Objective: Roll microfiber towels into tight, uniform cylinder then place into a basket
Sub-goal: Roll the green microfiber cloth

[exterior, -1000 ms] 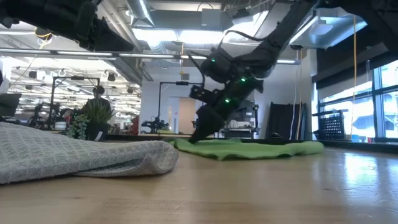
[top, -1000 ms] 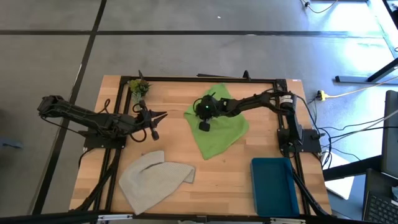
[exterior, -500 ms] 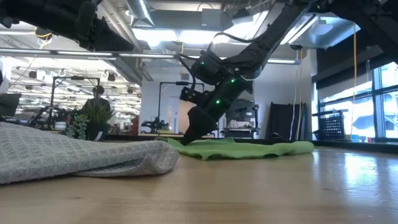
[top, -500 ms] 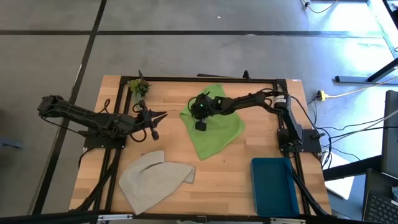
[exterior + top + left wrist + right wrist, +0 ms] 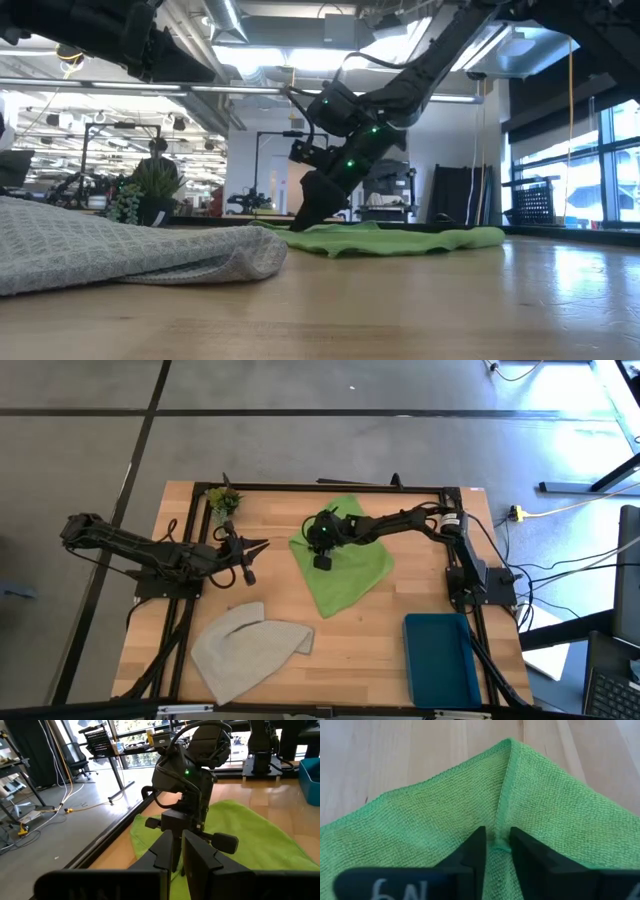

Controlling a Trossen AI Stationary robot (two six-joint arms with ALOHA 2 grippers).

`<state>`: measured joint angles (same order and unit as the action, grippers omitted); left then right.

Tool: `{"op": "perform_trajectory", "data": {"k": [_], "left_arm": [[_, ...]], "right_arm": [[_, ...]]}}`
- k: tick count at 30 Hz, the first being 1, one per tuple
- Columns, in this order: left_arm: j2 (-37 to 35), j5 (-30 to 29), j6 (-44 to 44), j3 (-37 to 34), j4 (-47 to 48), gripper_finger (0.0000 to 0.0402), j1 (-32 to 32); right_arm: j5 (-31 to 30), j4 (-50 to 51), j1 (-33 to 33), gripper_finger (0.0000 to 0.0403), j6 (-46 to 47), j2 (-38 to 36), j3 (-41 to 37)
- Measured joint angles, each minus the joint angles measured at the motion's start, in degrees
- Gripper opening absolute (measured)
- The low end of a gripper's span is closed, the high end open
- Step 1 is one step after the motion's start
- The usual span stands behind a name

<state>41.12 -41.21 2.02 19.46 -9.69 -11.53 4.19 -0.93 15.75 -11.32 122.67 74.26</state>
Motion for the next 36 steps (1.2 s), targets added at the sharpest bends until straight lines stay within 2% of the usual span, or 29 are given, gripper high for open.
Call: {"op": "perform_trajectory", "data": {"k": [6,14,19,26,29,34,36], "left_arm": [[0.0,0.0,0.0,0.0,0.0,0.0030,0.0],[0.0,0.0,0.0,0.0,0.0,0.0030,0.0],[0.0,0.0,0.0,0.0,0.0,0.0030,0.0],[0.0,0.0,0.0,0.0,0.0,0.0030,0.0],[0.0,0.0,-0.1,0.0,0.0,0.0030,0.0],[0.0,0.0,-0.1,0.0,0.0,0.0030,0.0],[0.0,0.0,-0.1,0.0,0.0,0.0030,0.0]], "right_arm": [[0.0,0.1,0.0,0.0125,-0.9,-1.4,0.0],[-0.6,2.6,-0.2,0.0107,-1.0,-1.5,0.0],[-10.1,3.0,-0.8,0.0094,-2.2,-1.5,0.0],[-7.7,3.0,-0.9,0.0084,-2.9,-1.5,0.0],[-7.7,3.0,-1.0,0.0069,-2.9,-1.5,0.0],[-7.7,2.8,-1.0,0.0013,-4.5,-1.5,0.0],[-7.7,2.4,-1.1,0.0007,-4.6,-1.5,0.0]]}}
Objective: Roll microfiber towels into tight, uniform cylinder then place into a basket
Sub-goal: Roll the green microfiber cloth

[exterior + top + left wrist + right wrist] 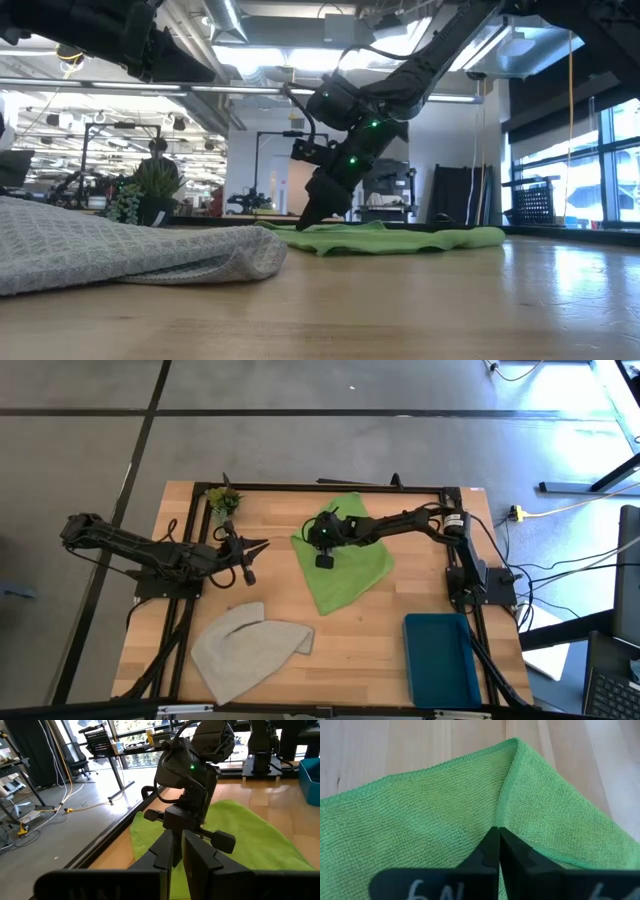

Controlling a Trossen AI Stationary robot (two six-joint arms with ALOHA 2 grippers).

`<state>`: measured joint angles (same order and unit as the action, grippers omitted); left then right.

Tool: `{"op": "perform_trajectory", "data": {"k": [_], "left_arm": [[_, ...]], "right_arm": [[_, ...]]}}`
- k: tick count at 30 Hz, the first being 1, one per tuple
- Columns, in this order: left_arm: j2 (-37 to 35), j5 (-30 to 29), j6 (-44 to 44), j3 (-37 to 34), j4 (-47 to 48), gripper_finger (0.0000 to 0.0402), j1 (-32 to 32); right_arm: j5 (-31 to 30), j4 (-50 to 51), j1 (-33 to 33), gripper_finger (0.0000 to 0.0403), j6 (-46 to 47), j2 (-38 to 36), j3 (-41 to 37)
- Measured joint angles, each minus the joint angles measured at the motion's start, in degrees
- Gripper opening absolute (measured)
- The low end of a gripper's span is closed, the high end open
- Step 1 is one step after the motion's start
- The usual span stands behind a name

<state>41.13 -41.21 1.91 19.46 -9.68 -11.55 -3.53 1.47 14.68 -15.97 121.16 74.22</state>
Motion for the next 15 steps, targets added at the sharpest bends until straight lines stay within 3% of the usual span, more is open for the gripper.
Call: {"op": "perform_trajectory", "data": {"k": [5,10,15], "left_arm": [[0.0,0.0,0.0,0.0,0.0,0.0030,0.0],[0.0,0.0,0.0,0.0,0.0,0.0030,0.0],[0.0,0.0,0.0,0.0,0.0,0.0030,0.0]], "right_arm": [[0.0,-0.5,0.0,0.0004,-0.7,0.0,0.0],[-7.9,-1.0,-0.9,0.0003,-1.8,0.0,1.3],[-8.8,-0.9,-1.5,0.0003,-4.9,-0.1,5.2]]}}
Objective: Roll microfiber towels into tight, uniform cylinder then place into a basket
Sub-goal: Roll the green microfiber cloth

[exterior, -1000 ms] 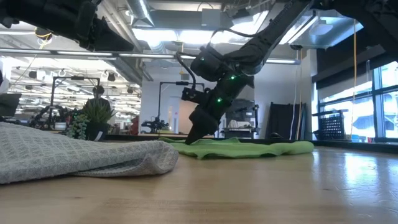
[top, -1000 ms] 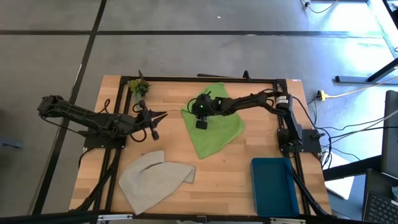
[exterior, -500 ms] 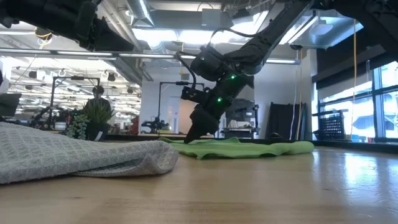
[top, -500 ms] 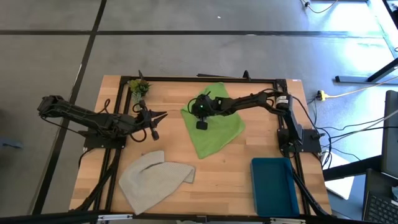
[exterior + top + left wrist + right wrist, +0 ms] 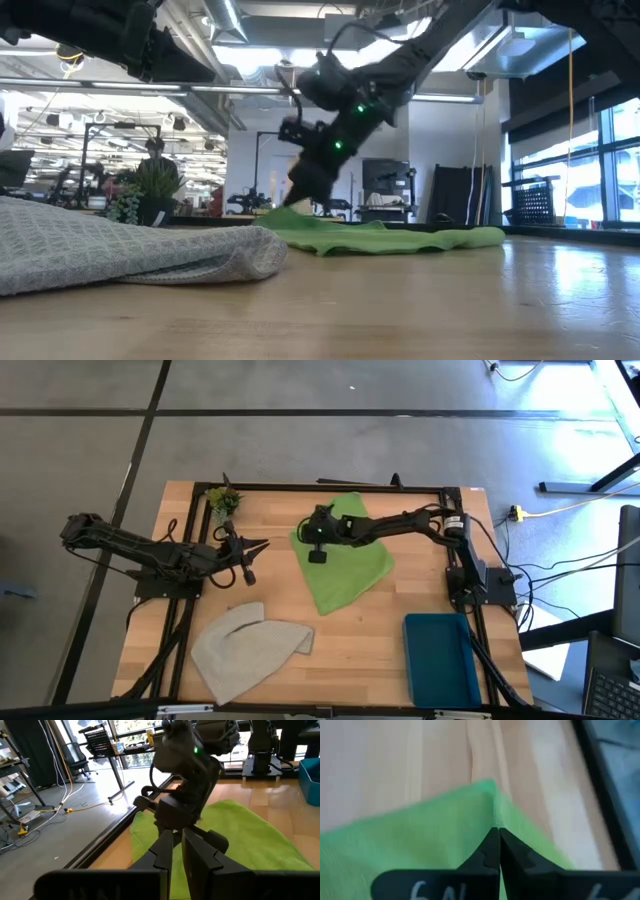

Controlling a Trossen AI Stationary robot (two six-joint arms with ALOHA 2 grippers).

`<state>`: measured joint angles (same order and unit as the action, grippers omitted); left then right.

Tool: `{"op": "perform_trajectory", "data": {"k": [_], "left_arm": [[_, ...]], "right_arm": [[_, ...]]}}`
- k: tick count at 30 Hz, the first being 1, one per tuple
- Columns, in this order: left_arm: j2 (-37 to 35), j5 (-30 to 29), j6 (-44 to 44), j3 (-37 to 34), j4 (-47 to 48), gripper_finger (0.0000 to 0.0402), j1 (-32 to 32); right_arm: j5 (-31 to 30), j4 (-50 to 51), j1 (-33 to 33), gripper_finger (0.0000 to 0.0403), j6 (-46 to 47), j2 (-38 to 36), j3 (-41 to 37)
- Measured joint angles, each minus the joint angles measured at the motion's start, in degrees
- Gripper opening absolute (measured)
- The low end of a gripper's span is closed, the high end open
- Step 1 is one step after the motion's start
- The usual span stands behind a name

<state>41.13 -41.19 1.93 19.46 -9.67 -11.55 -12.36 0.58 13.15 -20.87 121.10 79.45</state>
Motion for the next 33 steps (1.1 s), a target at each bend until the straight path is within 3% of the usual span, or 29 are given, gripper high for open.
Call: {"op": "perform_trajectory", "data": {"k": [8,21,33], "left_arm": [[0.0,0.0,0.0,0.0,0.0,0.0030,0.0],[0.0,0.0,0.0,0.0,0.0,0.0030,0.0],[0.0,0.0,0.0,0.0,0.0,0.0030,0.0]], "right_arm": [[0.2,-1.2,1.0,0.0002,-1.9,0.0,4.3],[6.5,-2.8,3.5,0.0003,-1.7,1.4,4.4],[6.4,-4.9,3.6,0.0096,-0.8,1.6,4.4]]}}
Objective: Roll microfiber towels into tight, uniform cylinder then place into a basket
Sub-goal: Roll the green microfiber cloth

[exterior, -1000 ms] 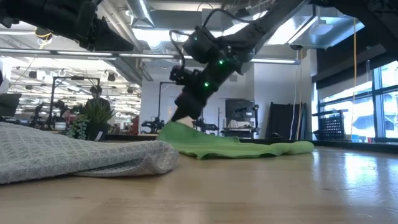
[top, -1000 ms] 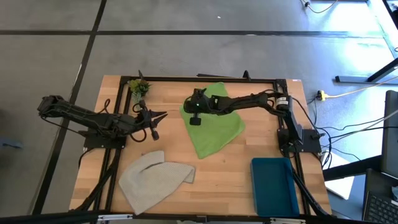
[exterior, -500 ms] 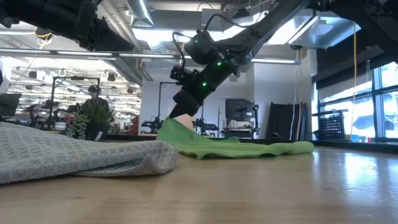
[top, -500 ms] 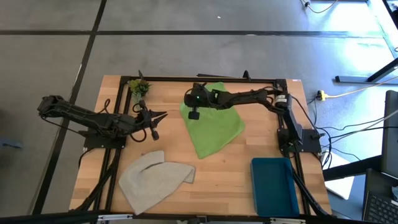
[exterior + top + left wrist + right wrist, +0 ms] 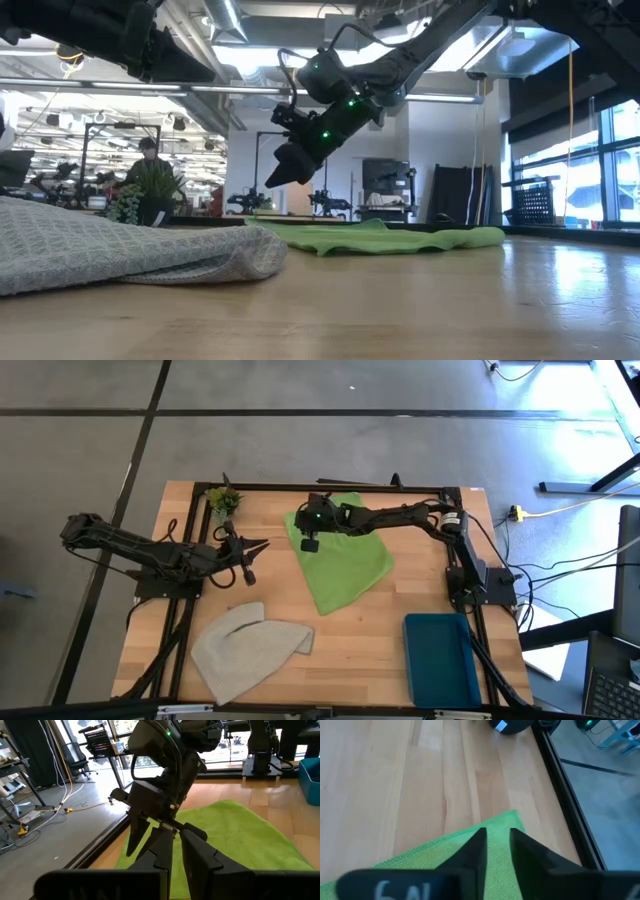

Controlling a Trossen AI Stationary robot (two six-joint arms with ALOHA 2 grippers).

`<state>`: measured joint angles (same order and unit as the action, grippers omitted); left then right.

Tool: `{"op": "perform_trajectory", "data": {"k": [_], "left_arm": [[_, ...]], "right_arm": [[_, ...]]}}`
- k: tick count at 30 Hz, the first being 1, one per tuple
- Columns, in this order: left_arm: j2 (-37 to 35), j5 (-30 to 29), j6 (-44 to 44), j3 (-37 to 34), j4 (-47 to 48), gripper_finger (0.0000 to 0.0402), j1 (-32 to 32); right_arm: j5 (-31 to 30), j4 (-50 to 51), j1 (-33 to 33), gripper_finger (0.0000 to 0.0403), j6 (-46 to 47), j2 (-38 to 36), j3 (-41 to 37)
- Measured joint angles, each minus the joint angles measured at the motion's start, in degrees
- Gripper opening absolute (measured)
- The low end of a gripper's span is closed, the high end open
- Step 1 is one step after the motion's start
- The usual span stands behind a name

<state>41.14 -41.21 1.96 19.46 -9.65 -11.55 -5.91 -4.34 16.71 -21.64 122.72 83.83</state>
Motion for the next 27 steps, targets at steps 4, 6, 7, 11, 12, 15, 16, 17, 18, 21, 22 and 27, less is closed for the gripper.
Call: {"op": "perform_trajectory", "data": {"k": [4,6,7,11,12,15,16,17,18,21,22,27], "left_arm": [[0.0,0.0,0.0,0.0,0.0,0.0030,0.0],[0.0,0.0,0.0,0.0,0.0,0.0030,0.0],[0.0,0.0,0.0,0.0,0.1,0.0030,0.0],[0.0,0.0,0.0,0.0,0.1,0.0030,0.0],[0.0,0.0,0.0,0.0,0.1,0.0030,0.0],[0.0,0.0,0.0,0.0,0.1,0.0030,0.0],[0.0,0.0,0.0,0.0,0.2,0.0030,0.0],[0.0,0.0,0.0,0.0,0.1,0.0030,0.0],[0.0,0.0,0.0,0.0,0.1,0.0030,0.0],[0.0,0.2,-0.2,0.0,0.2,0.0030,0.0],[0.0,0.2,-0.4,0.0,0.2,0.0030,0.0],[0.0,0.3,-0.4,0.0,0.2,0.0030,0.0]], "right_arm": [[-2.4,2.6,-0.1,0.0130,0.9,-0.7,0.1],[-6.8,12.0,-0.7,0.0140,3.3,-2.1,2.5],[-9.4,17.7,-0.9,0.0143,3.9,-3.0,4.1],[-13.1,39.6,-1.0,0.0146,10.0,-5.9,12.3],[-12.2,44.6,-0.7,0.0146,12.0,-5.9,14.2],[-7.9,57.2,1.0,0.0147,18.3,-6.0,18.1],[-6.2,60.4,1.6,0.0147,20.2,-6.1,18.9],[-5.1,63.5,2.1,0.0147,22.0,-6.2,19.2],[-4.1,66.3,2.6,0.0147,23.8,-6.2,19.2],[-3.4,70.8,3.8,0.0147,29.3,-6.2,17.6],[-3.1,72.0,4.1,0.0147,30.6,-6.2,16.6],[-0.3,79.0,5.0,0.0147,33.9,-6.1,11.9]]}}
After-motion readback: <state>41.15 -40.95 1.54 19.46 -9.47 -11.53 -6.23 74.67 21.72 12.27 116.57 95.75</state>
